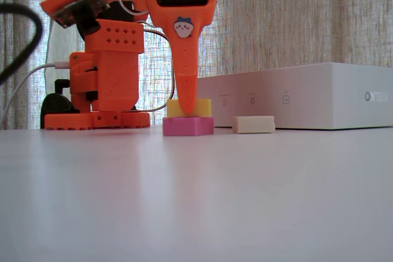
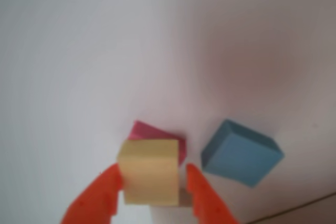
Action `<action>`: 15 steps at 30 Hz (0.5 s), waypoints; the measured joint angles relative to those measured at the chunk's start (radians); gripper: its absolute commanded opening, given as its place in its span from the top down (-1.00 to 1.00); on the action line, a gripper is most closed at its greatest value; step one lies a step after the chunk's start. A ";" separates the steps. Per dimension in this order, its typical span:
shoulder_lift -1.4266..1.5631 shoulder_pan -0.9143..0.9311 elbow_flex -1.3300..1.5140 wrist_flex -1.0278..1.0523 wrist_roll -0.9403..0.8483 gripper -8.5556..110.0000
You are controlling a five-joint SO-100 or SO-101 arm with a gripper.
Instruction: Grasp the yellow cuboid and put it in the bin.
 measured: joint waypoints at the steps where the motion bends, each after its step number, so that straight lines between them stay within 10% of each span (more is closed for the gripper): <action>1: 0.000 0.000 0.000 0.000 0.000 0.68; 15: 0.000 0.006 0.000 -0.020 -0.011 1.00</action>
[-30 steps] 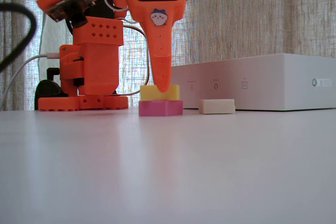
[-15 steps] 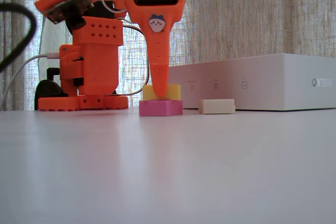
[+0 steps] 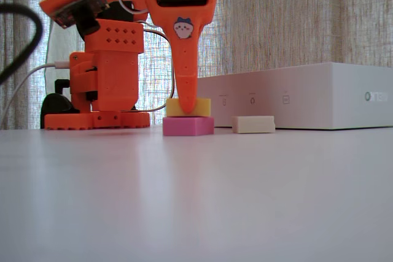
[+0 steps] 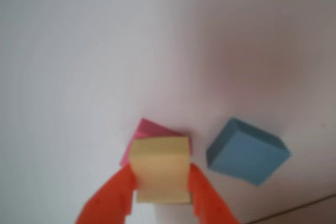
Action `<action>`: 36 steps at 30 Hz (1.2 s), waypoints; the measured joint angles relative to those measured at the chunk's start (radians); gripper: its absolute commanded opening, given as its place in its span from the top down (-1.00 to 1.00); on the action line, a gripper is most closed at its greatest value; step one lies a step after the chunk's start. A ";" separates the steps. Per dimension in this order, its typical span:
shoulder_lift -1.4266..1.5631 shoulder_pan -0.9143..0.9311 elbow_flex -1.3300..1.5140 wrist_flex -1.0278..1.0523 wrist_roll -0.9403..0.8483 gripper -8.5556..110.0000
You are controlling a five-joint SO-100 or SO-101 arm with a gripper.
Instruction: Grasp the yellow cuboid and put it in the bin.
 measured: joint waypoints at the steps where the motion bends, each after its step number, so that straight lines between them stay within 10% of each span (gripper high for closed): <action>1: 0.000 0.000 0.000 0.000 -0.014 1.00; 14: 0.212 0.023 -0.126 0.067 -0.193 1.00; 23: 0.430 -0.428 -0.417 0.238 -0.615 1.00; 33: 0.423 -0.713 0.011 0.046 -0.884 0.99; 36: 0.436 -0.710 0.160 -0.060 -0.916 0.71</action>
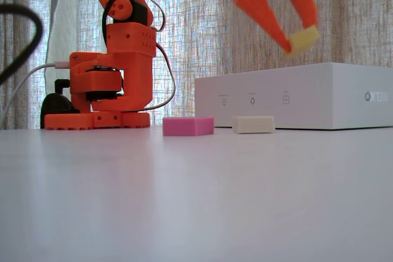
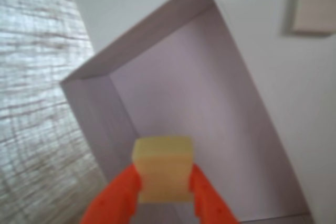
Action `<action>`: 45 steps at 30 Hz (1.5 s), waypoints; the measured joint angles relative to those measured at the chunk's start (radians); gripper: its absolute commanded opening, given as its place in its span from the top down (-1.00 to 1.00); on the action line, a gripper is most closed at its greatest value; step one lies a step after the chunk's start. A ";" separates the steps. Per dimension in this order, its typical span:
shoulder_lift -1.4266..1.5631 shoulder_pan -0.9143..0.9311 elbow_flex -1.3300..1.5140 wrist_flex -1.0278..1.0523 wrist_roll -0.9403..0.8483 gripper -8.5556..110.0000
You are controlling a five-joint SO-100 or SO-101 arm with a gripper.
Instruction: Grasp the yellow cuboid and put it in the bin.
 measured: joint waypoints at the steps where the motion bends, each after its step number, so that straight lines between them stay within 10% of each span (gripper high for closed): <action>1: 0.014 0.003 0.031 -0.026 -0.003 0.63; 15: 0.144 0.023 0.230 -0.368 -0.009 0.26; 25: 0.500 0.463 0.236 -0.787 -0.009 0.31; 45: 1.141 0.815 0.715 -0.037 0.287 0.33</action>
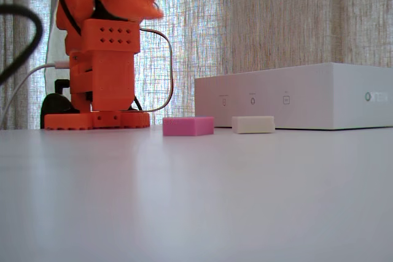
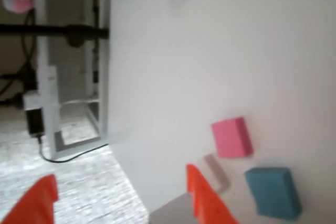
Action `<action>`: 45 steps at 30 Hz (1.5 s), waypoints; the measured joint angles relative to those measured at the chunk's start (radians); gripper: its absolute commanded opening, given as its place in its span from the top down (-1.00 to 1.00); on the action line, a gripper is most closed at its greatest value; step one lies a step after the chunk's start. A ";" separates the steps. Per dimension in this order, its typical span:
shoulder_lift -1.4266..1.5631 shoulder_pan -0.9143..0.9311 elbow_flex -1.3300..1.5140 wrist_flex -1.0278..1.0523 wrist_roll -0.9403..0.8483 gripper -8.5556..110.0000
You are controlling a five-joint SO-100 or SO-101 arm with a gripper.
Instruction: Grasp the yellow cuboid and put it in the bin.
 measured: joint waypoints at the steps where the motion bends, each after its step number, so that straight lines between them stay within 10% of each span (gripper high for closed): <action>1: 0.002 -0.005 0.011 0.043 0.003 0.34; 5: 0.003 -0.008 0.025 0.110 0.005 0.40; 9: 0.003 -0.018 0.028 0.120 0.005 1.00; 45: 0.003 -0.051 0.028 0.121 -0.028 0.96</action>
